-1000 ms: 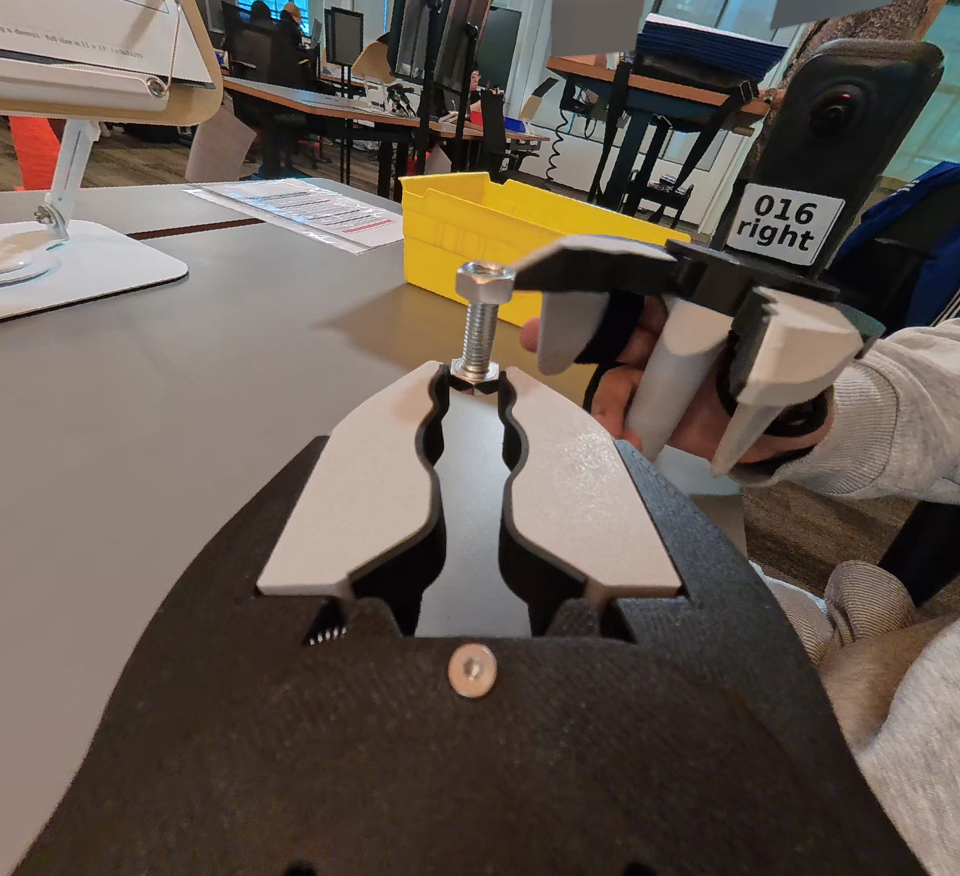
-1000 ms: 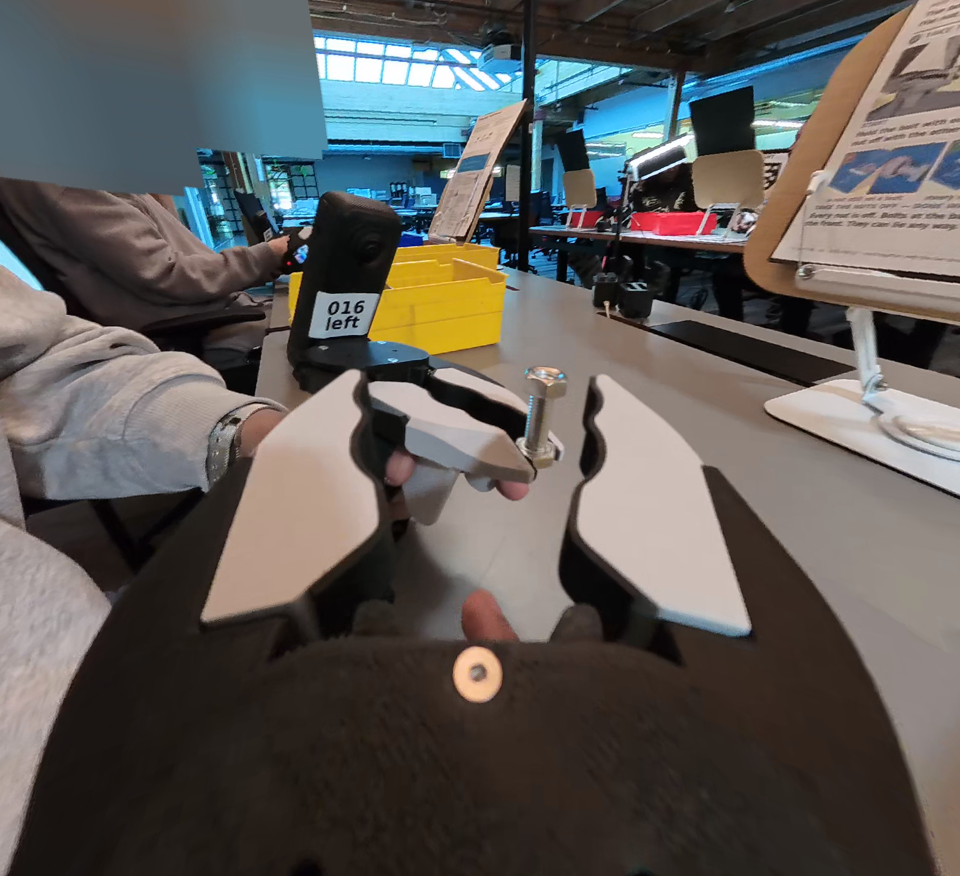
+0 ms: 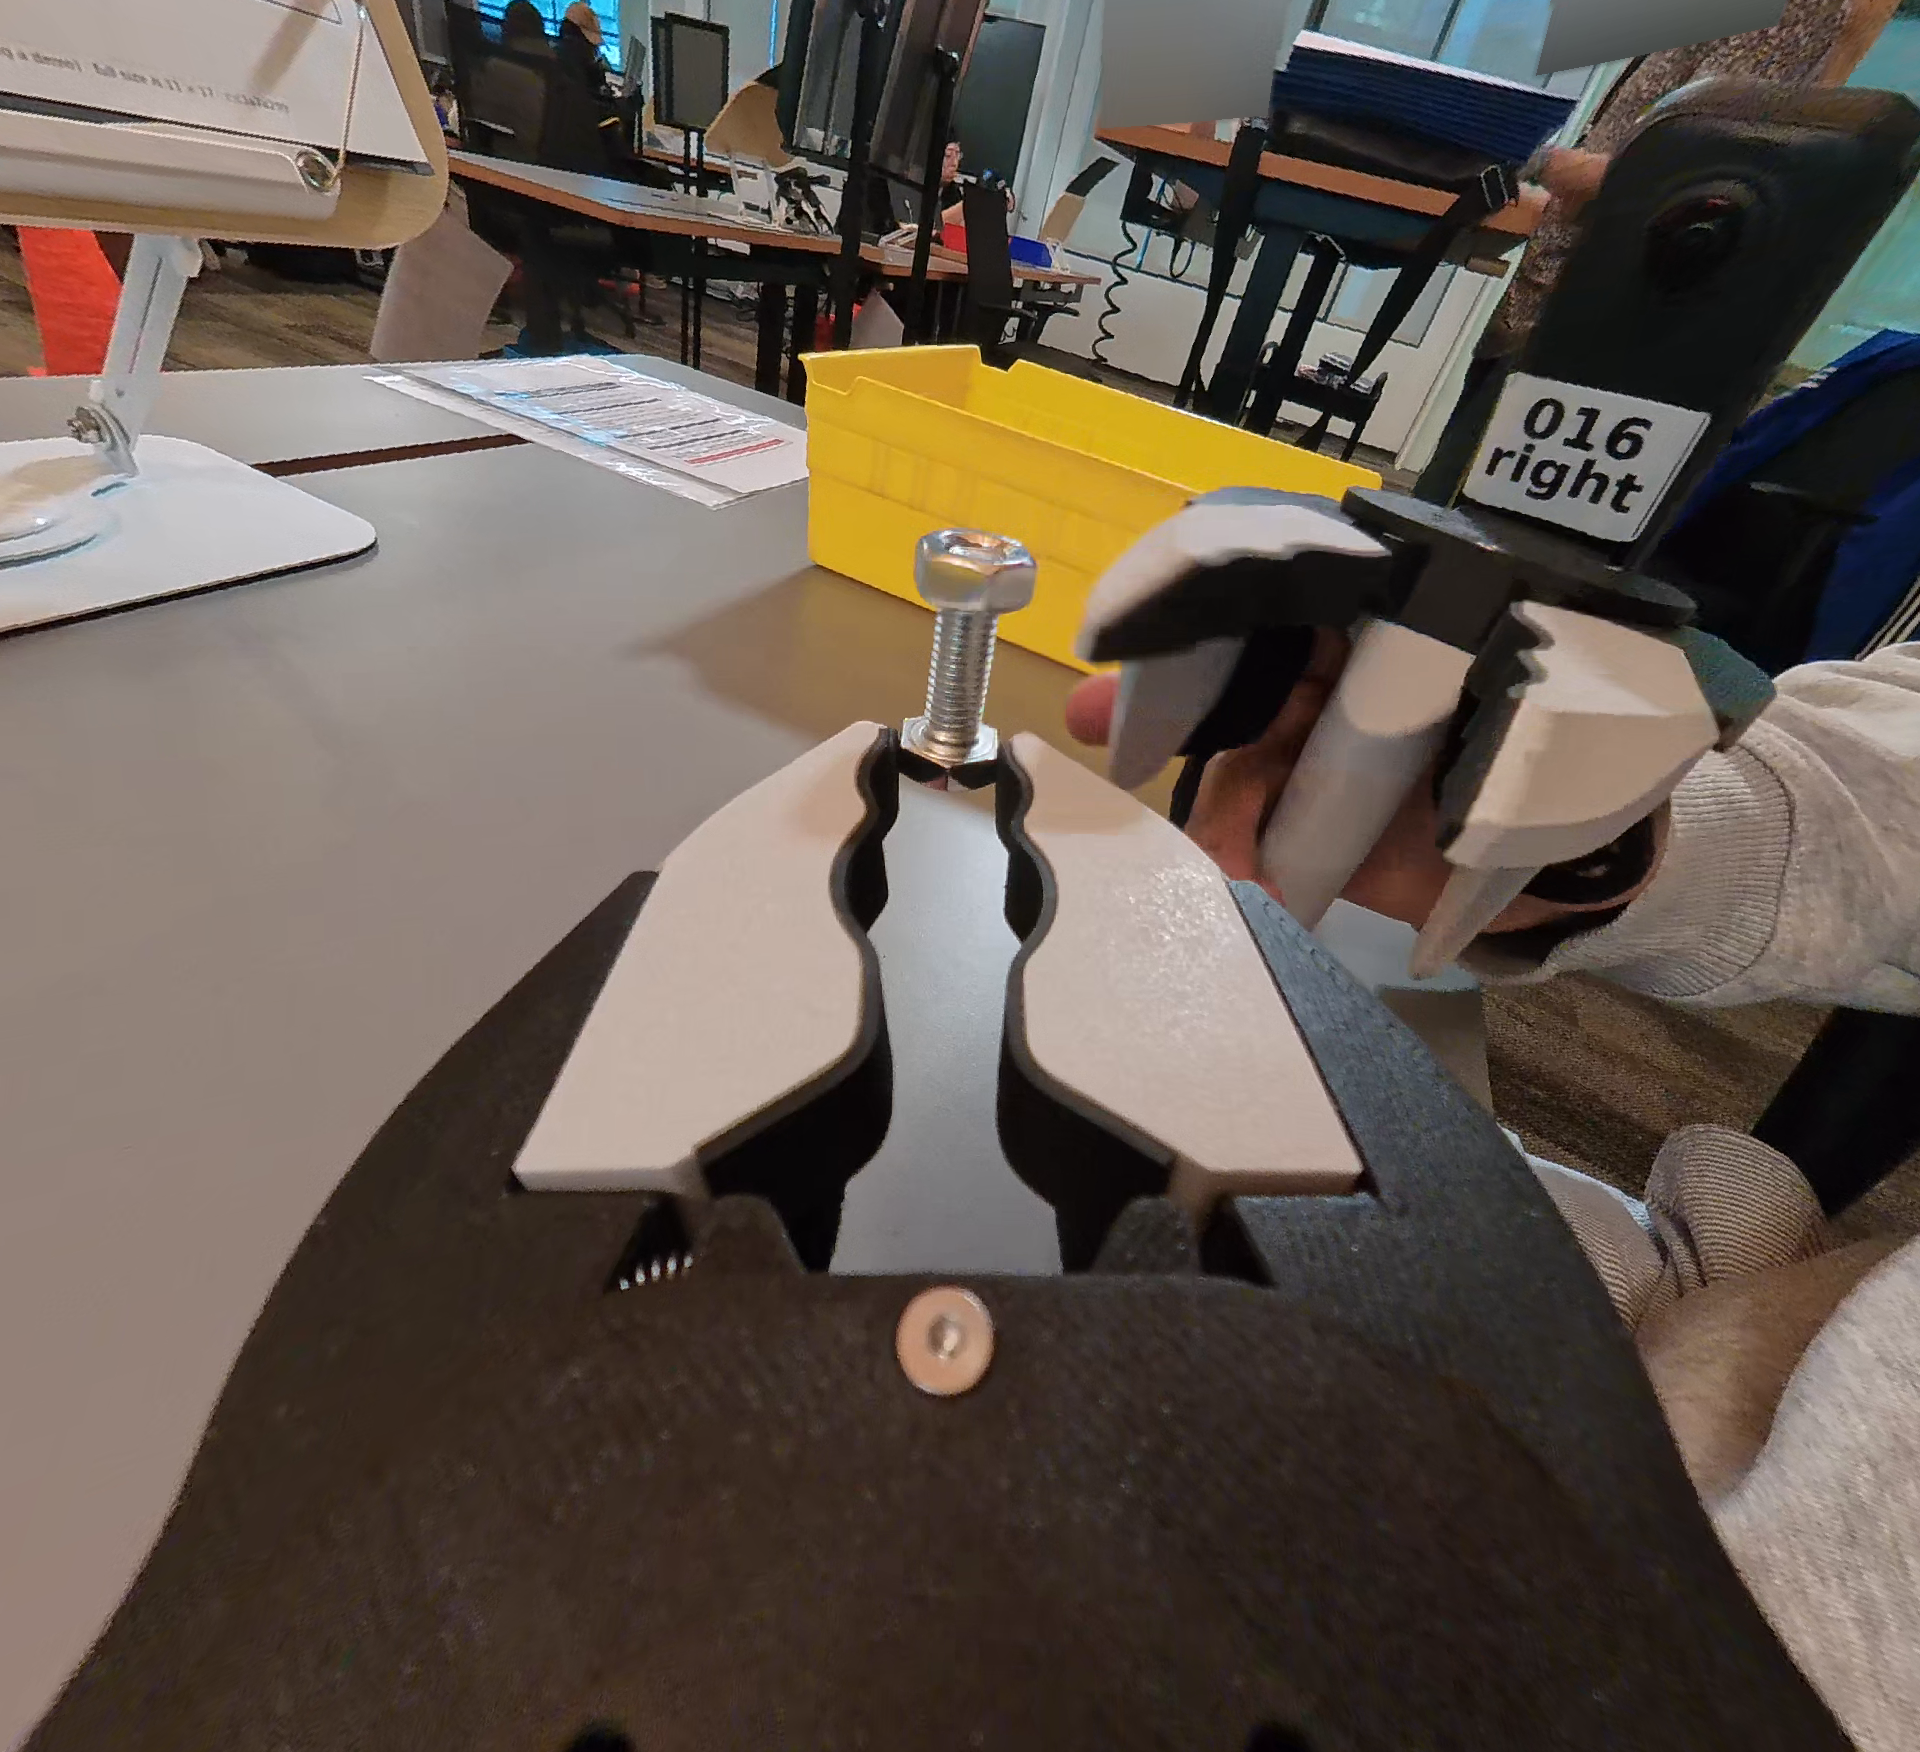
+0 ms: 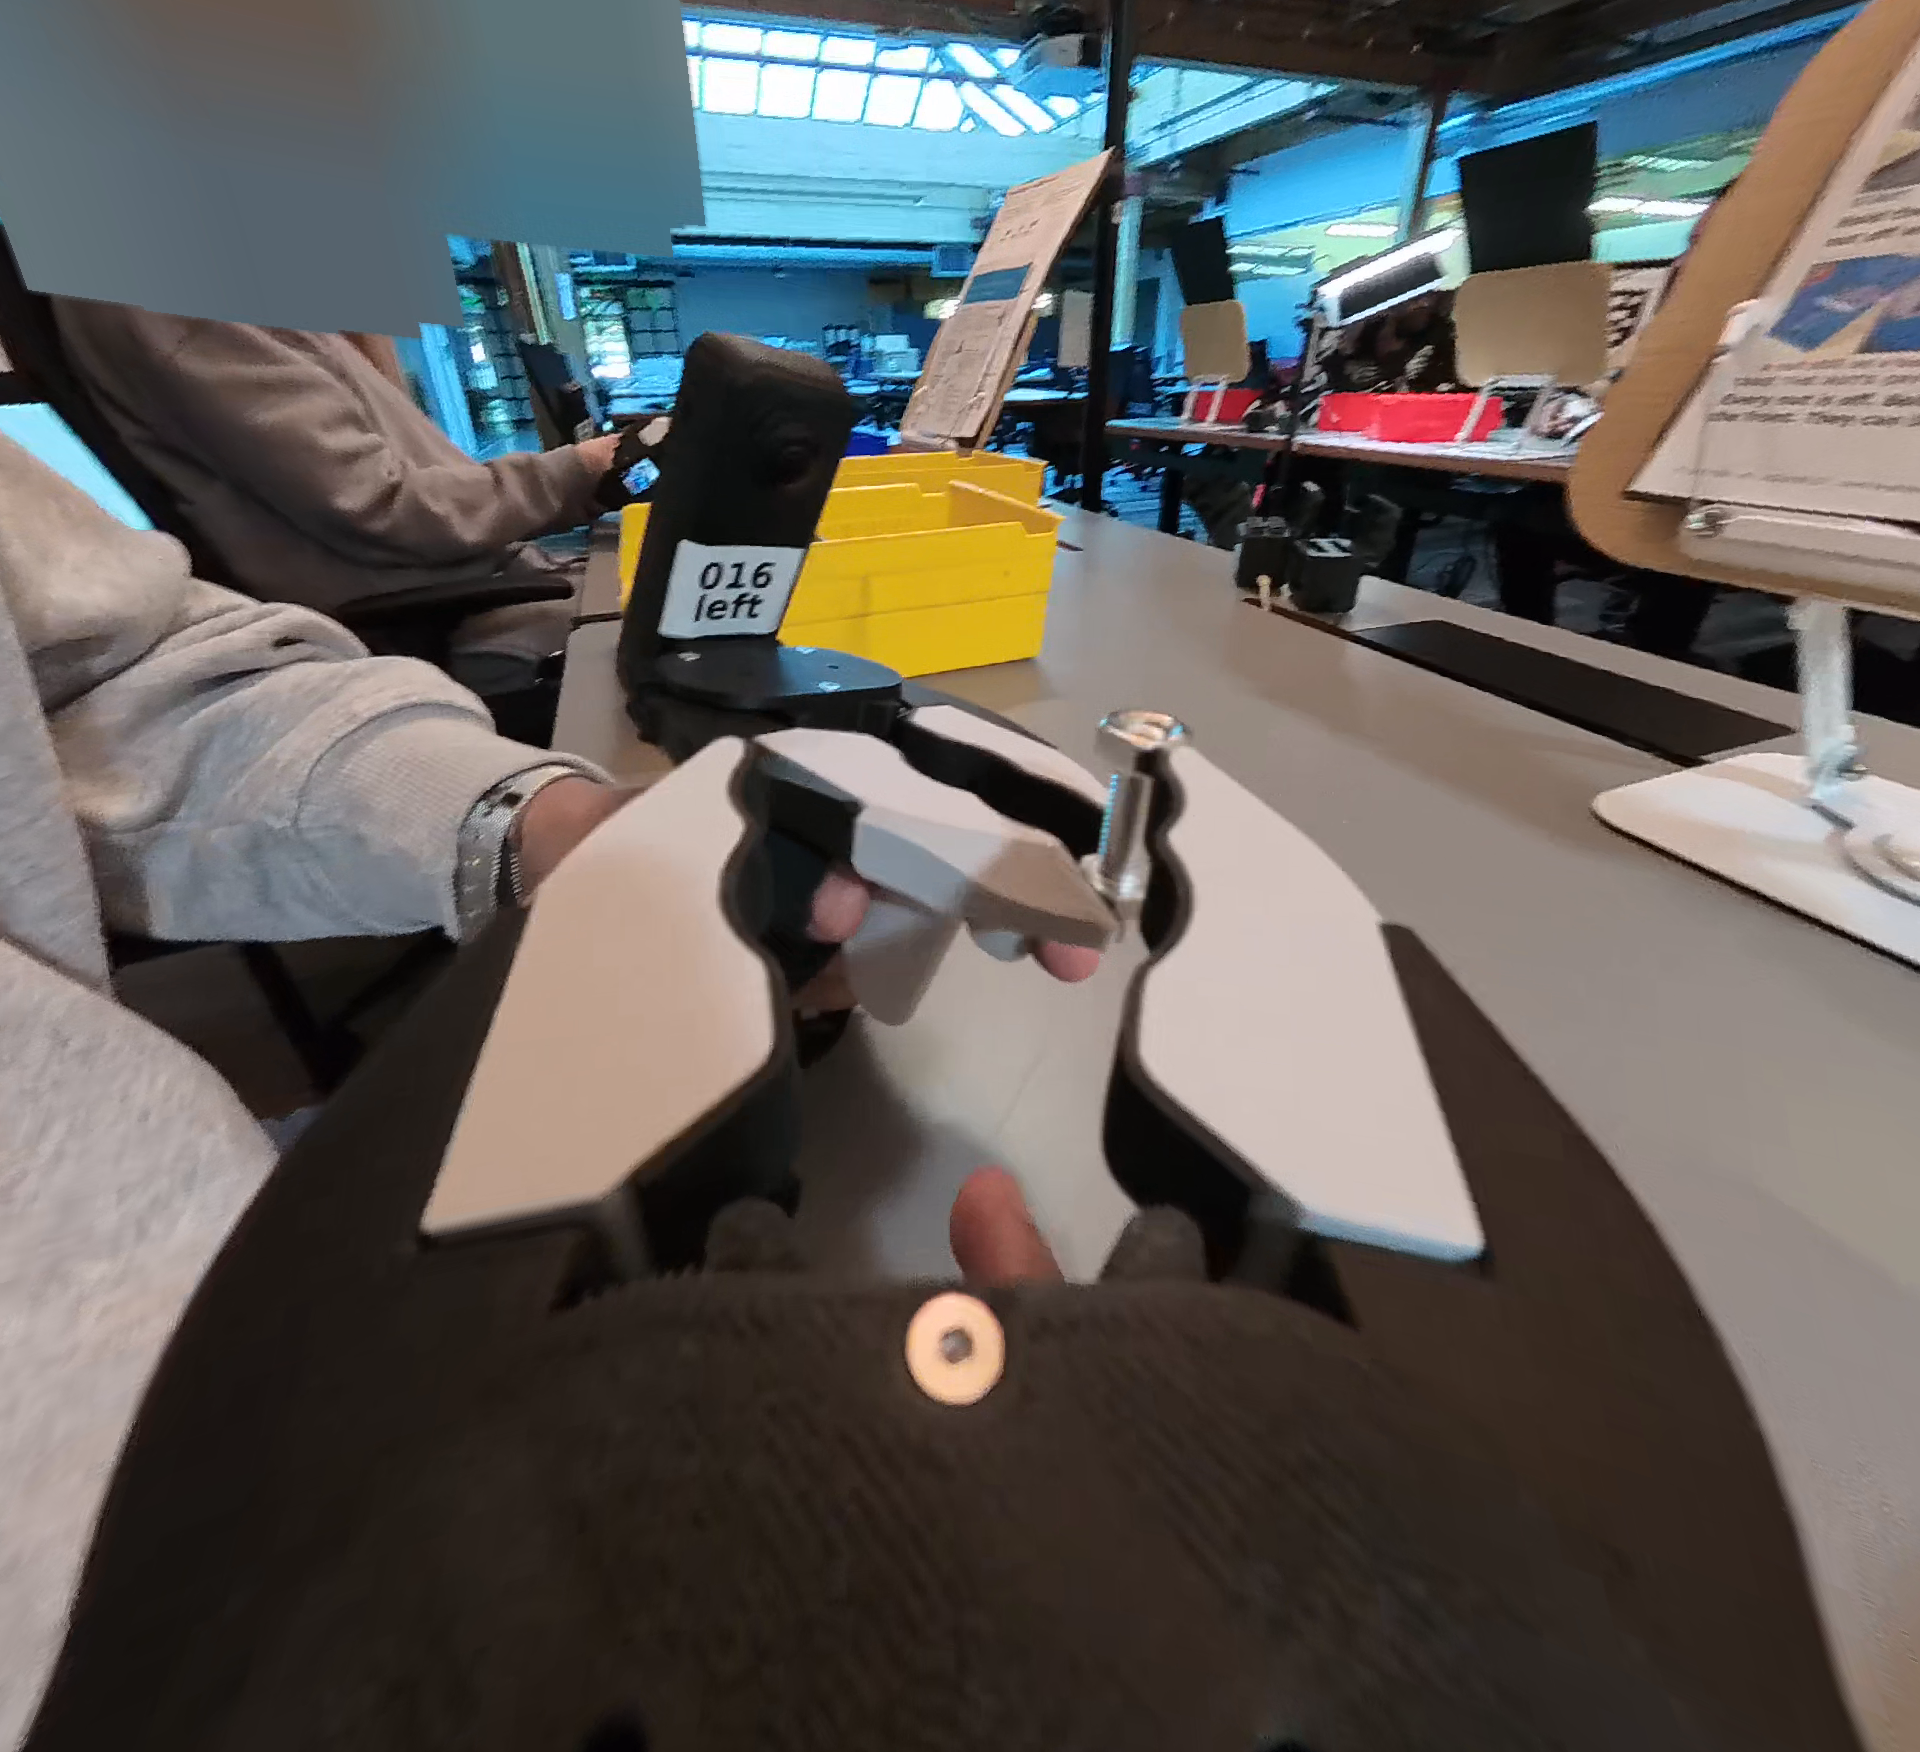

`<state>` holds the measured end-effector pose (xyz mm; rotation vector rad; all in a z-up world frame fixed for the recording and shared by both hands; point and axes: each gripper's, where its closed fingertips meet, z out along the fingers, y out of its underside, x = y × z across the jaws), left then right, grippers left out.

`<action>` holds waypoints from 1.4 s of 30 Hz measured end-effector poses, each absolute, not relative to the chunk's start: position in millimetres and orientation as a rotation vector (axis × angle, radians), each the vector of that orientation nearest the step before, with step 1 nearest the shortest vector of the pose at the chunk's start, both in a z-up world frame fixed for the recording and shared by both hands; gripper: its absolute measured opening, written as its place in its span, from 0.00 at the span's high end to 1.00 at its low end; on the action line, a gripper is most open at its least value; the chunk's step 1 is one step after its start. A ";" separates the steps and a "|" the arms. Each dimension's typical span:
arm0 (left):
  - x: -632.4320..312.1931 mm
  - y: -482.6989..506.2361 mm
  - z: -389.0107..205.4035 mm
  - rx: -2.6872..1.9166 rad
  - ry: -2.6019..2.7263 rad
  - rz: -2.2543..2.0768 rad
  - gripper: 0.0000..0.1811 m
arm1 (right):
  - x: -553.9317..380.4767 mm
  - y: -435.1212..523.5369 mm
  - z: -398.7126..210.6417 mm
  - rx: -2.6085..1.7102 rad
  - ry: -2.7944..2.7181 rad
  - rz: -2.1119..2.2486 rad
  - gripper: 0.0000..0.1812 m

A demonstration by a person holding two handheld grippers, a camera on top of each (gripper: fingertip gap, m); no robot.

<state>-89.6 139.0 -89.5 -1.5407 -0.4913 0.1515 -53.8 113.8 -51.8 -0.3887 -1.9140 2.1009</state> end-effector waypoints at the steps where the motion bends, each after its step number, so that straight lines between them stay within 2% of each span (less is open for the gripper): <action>1: -89.7 138.9 -89.6 -1.540 -0.492 0.151 0.90 | -49.4 111.4 -53.6 -0.359 -1.947 2.101 0.66; 3: -89.5 138.9 -89.4 -1.540 -0.491 0.152 0.90 | -44.3 108.6 -57.3 -0.309 -1.993 2.071 0.76; 6: -89.3 139.0 -89.4 -1.541 -0.489 0.154 0.90 | -49.8 112.0 -55.9 -0.314 -1.952 2.020 0.75; 11: -89.3 139.0 -89.5 -1.542 -0.489 0.154 0.90 | -63.9 120.4 -47.9 -0.424 -1.832 2.045 0.53; 12: -89.4 138.9 -89.5 -1.542 -0.489 0.154 0.90 | -63.1 119.0 -48.9 -0.421 -1.843 2.051 0.53; 15: -89.9 138.4 -89.5 -1.539 -0.494 0.150 0.90 | -53.4 111.3 -53.8 -0.363 -1.915 2.065 0.58; 18: -89.8 138.6 -89.5 -1.540 -0.492 0.151 0.90 | -43.5 107.2 -56.0 -0.265 -1.967 2.040 0.73; 20: -89.6 138.7 -89.5 -1.541 -0.490 0.152 0.90 | -46.2 108.3 -56.4 -0.274 -1.955 2.012 0.72; 22: -89.5 138.6 -89.4 -1.540 -0.490 0.153 0.90 | -49.8 111.4 -52.3 -0.302 -1.914 2.021 0.69; 27: -89.0 138.9 -89.6 -1.540 -0.489 0.149 0.90 | -62.8 118.1 -47.7 -0.408 -1.828 2.033 0.51; 29: -88.8 139.1 -89.7 -1.543 -0.487 0.150 0.90 | -63.3 115.3 -52.5 -0.424 -1.861 2.035 0.48; 31: -88.8 139.0 -89.7 -1.542 -0.488 0.151 0.90 | -58.9 110.8 -55.5 -0.402 -1.898 2.049 0.49; 34: -89.7 138.4 -89.7 -1.538 -0.494 0.146 0.90 | -50.8 107.5 -56.4 -0.331 -1.938 2.044 0.57; 36: -89.6 138.5 -89.7 -1.540 -0.493 0.148 0.90 | -44.4 106.1 -58.1 -0.282 -1.985 2.047 0.71; 40: -88.8 138.9 -89.8 -1.543 -0.487 0.152 0.90 | -49.4 110.2 -54.4 -0.323 -1.948 2.041 0.70; 42: -88.9 139.0 -89.9 -1.544 -0.487 0.151 0.90 | -54.8 114.3 -49.9 -0.353 -1.896 2.039 0.64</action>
